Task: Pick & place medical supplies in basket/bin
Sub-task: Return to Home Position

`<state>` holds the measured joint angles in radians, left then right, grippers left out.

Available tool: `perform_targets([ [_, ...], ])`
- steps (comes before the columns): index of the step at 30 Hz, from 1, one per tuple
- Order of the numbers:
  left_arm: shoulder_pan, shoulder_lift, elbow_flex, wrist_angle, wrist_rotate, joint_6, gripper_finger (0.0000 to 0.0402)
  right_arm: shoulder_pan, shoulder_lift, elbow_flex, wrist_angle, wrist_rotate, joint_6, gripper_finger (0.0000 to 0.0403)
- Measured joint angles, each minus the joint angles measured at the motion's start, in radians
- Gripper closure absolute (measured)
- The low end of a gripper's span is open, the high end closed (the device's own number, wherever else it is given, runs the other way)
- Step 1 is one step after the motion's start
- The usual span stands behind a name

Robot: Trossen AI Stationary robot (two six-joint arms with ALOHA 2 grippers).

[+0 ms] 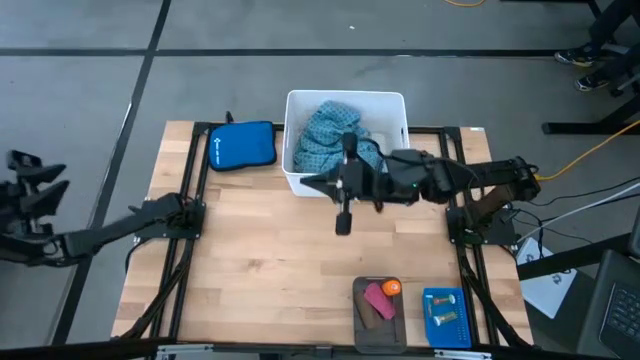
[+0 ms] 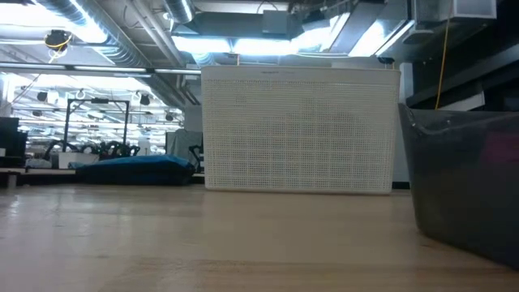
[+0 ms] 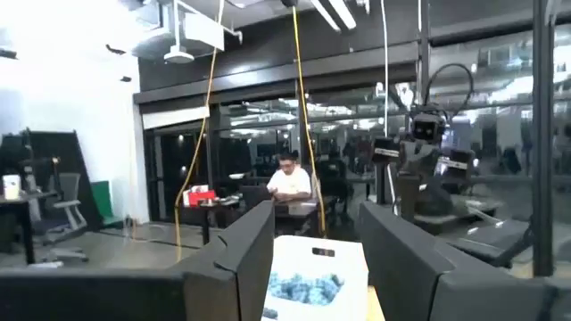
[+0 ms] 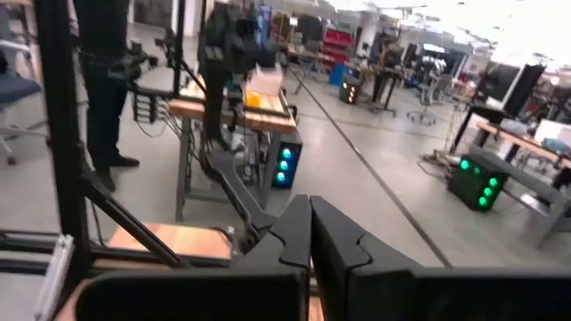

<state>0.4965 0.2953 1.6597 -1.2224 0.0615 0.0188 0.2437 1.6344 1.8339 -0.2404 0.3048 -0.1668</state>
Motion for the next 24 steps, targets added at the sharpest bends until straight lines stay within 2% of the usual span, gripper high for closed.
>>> perform_targets([
  [5,-0.002,-0.175,-0.208,0.024,0.017,-0.047,0.0238,0.052,0.0,0.0,0.031,0.01,-0.056,0.0396],
  [10,-0.001,-0.286,-0.448,0.052,0.041,-0.035,0.0238,0.078,0.0,-0.03,0.03,-0.006,-0.067,0.0396],
  [13,0.003,-0.288,-0.539,0.051,0.077,-0.035,0.0238,0.088,0.0,-0.075,0.058,-0.006,-0.075,0.0396],
  [17,0.032,-0.289,-0.65,0.174,0.155,-0.026,0.0238,0.09,-0.001,-0.179,0.165,-0.008,-0.077,0.0395],
  [24,0.08,-0.292,-0.758,0.316,0.193,-0.021,0.0238,0.109,-0.049,-0.422,0.414,-0.062,-0.047,0.0395],
])
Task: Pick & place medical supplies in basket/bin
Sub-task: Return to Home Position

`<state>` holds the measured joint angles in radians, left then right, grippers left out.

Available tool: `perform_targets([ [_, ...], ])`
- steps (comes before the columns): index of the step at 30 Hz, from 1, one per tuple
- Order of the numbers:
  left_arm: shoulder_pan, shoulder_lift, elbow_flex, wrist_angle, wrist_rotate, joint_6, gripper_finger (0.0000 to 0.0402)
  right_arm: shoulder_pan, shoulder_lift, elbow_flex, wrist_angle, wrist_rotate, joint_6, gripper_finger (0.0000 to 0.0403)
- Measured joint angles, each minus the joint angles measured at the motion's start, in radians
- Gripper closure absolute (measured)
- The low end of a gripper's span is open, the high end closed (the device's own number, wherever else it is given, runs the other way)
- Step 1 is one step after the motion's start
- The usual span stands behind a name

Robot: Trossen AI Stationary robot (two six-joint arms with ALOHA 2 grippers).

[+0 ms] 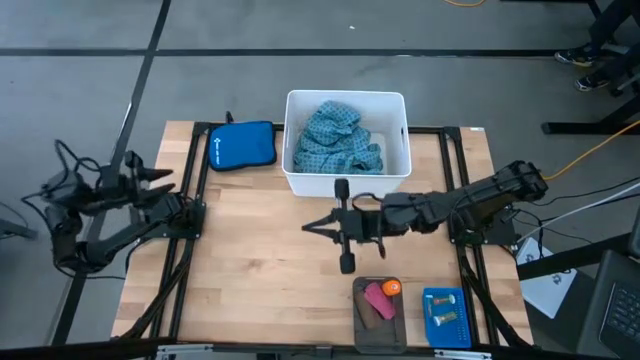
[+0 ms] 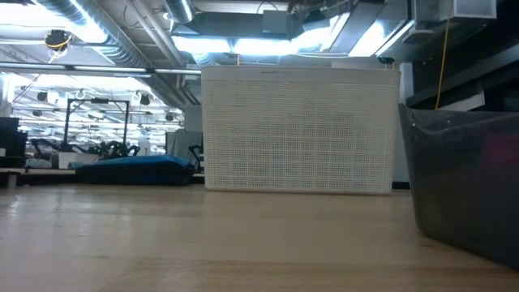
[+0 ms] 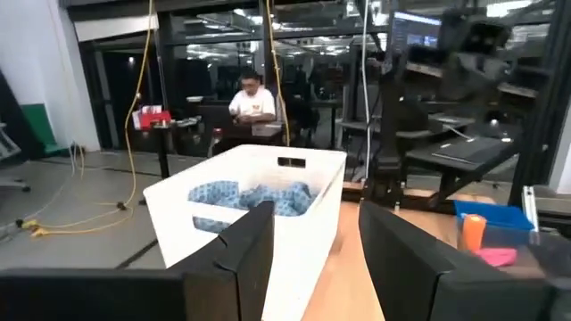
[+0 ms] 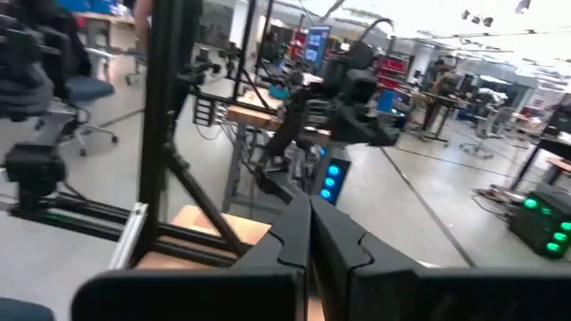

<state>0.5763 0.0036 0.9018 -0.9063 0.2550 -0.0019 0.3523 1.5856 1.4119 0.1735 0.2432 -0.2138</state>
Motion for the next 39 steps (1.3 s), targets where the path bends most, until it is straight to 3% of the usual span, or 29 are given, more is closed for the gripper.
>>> perform_targets([
  [8,0.063,-0.002,-0.156,0.162,-0.026,-0.002,0.0238,0.044,-0.08,-0.247,0.206,0.022,0.033,0.0395],
  [12,0.09,-0.002,-0.224,0.232,-0.053,0.0,0.0238,0.075,-0.115,-0.352,0.303,0.125,0.034,0.0395],
  [16,0.095,-0.003,-0.243,0.269,-0.081,0.01,0.0238,0.084,-0.137,-0.407,0.333,0.298,-0.003,0.0395],
  [18,0.096,-0.003,-0.241,0.283,-0.098,0.007,0.0238,0.082,-0.141,-0.411,0.336,0.341,0.054,0.0395],
  [25,0.084,0.003,-0.241,0.272,-0.063,-0.178,0.0238,0.084,-0.142,-0.411,0.366,0.34,0.231,0.0395],
  [31,0.084,0.008,-0.241,0.235,-0.059,-0.019,0.0238,0.072,-0.142,-0.411,0.362,0.344,0.074,0.0395],
  [34,0.084,0.01,-0.242,0.233,-0.05,-0.085,0.0238,0.076,-0.142,-0.411,0.368,0.34,0.103,0.0395],
  [37,0.084,0.011,-0.241,0.191,-0.047,-0.127,0.0238,0.076,-0.142,-0.411,0.361,0.247,0.099,0.0395],
  [39,0.083,0.011,-0.242,0.162,0.031,-0.099,0.0238,0.074,-0.143,-0.411,0.362,0.14,0.082,0.0394],
])
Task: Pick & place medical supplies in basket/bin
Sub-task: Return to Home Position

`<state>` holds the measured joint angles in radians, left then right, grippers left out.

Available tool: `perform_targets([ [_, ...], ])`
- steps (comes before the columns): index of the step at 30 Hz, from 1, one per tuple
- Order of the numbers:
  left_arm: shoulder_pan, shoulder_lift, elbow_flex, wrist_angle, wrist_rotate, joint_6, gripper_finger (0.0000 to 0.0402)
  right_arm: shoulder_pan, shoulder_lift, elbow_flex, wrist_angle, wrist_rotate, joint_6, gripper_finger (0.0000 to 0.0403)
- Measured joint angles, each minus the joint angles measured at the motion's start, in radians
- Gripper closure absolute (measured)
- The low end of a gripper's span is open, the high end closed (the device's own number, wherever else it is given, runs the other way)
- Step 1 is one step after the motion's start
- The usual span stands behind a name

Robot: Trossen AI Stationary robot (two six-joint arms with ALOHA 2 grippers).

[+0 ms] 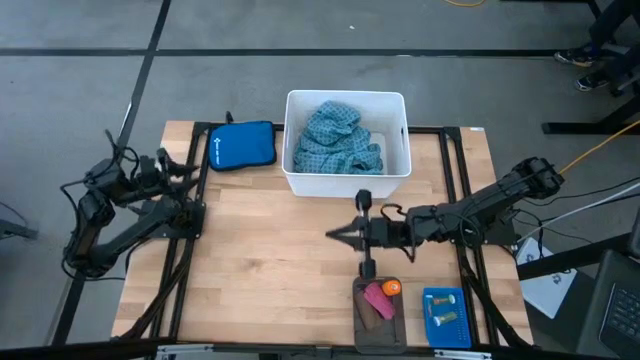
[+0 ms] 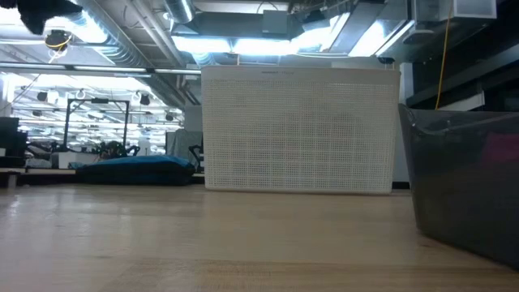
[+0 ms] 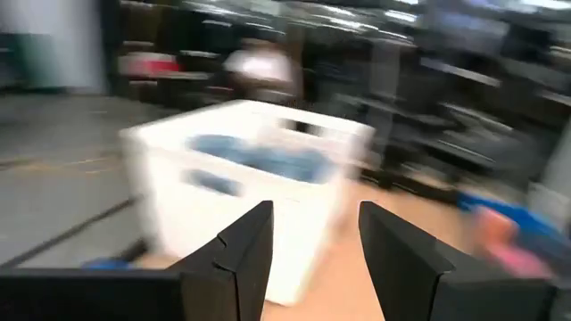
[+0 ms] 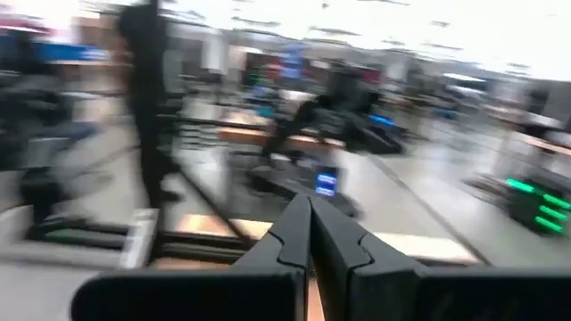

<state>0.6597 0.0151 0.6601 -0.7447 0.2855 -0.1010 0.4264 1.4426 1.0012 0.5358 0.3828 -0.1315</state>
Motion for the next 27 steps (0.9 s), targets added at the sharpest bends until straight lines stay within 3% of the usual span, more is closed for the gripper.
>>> perform_targets([
  [4,-0.006,0.0,0.0,-0.014,0.346,0.098,0.0238,-0.006,-0.019,0.0,-0.004,-0.161,-0.003,0.0394],
  [6,-0.006,-0.002,0.002,-0.004,0.406,0.1,0.0238,-0.007,-0.031,0.001,-0.024,-0.169,0.006,0.0394],
  [13,-0.006,-0.014,0.002,0.048,0.39,0.093,0.0238,-0.004,-0.064,0.001,-0.182,-0.085,0.065,0.0394],
  [17,-0.006,-0.014,0.0,0.051,0.292,0.129,0.0238,-0.003,-0.094,-0.035,-0.18,-0.076,0.064,0.0394],
  [27,-0.006,-0.014,-0.001,0.11,0.182,0.14,0.0238,-0.003,-0.323,-0.499,0.275,-0.071,0.042,0.0394],
])
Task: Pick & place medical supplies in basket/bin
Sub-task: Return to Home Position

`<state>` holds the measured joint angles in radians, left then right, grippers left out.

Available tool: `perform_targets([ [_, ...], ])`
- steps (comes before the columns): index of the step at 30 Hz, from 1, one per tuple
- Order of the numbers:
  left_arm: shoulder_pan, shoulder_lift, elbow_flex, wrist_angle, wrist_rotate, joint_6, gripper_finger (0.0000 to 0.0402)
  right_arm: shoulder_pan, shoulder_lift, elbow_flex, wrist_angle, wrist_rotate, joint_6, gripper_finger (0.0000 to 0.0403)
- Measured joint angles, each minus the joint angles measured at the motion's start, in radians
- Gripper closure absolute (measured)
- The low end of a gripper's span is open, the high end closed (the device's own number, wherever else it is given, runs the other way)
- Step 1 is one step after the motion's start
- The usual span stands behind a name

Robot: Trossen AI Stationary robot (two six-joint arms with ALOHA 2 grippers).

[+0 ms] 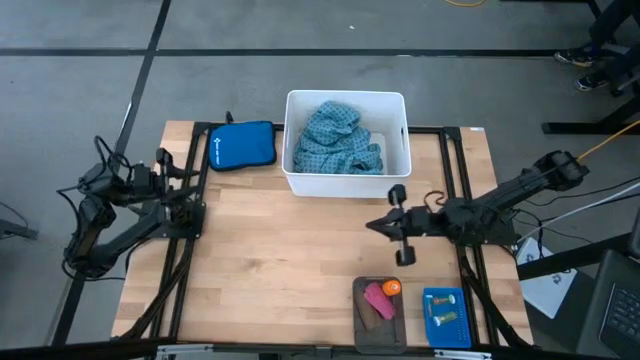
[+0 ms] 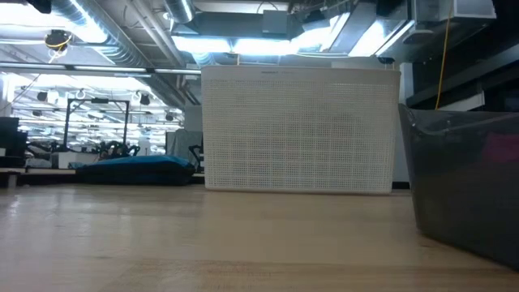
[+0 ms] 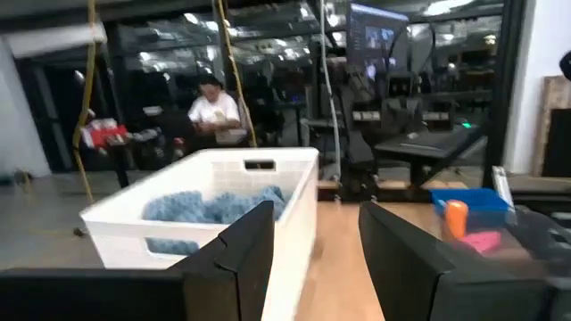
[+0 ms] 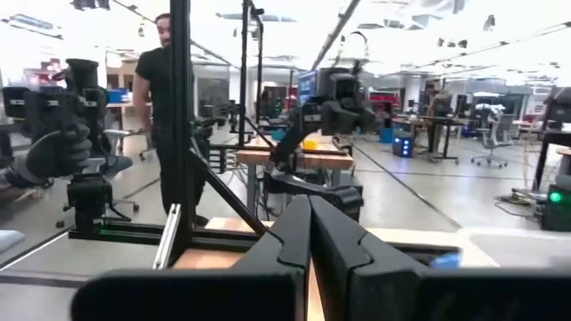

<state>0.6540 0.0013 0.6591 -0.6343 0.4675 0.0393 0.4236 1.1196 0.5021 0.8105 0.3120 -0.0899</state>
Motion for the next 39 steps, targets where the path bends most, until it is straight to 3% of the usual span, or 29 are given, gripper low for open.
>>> perform_targets([
  [4,0.0,0.0,-0.086,0.126,-0.01,-0.026,0.0238,0.0,-0.097,-0.132,0.035,0.041,0.033,0.0394],
  [11,0.0,-0.001,-0.392,0.503,0.032,-0.162,0.0238,0.0,-0.172,-0.333,0.215,0.081,0.074,0.0394],
  [19,0.011,-0.002,-0.595,0.706,0.012,-0.217,0.0238,0.0,-0.172,-0.41,0.255,0.111,0.11,0.0394],
  [31,0.0,-0.002,-0.645,0.735,0.041,-0.22,0.0238,0.002,-0.16,-0.41,0.254,0.099,0.137,0.0395],
  [39,-0.155,-0.002,-0.647,0.722,0.126,-0.225,0.0238,0.033,-0.086,-0.406,0.308,0.171,0.157,0.0395],
])
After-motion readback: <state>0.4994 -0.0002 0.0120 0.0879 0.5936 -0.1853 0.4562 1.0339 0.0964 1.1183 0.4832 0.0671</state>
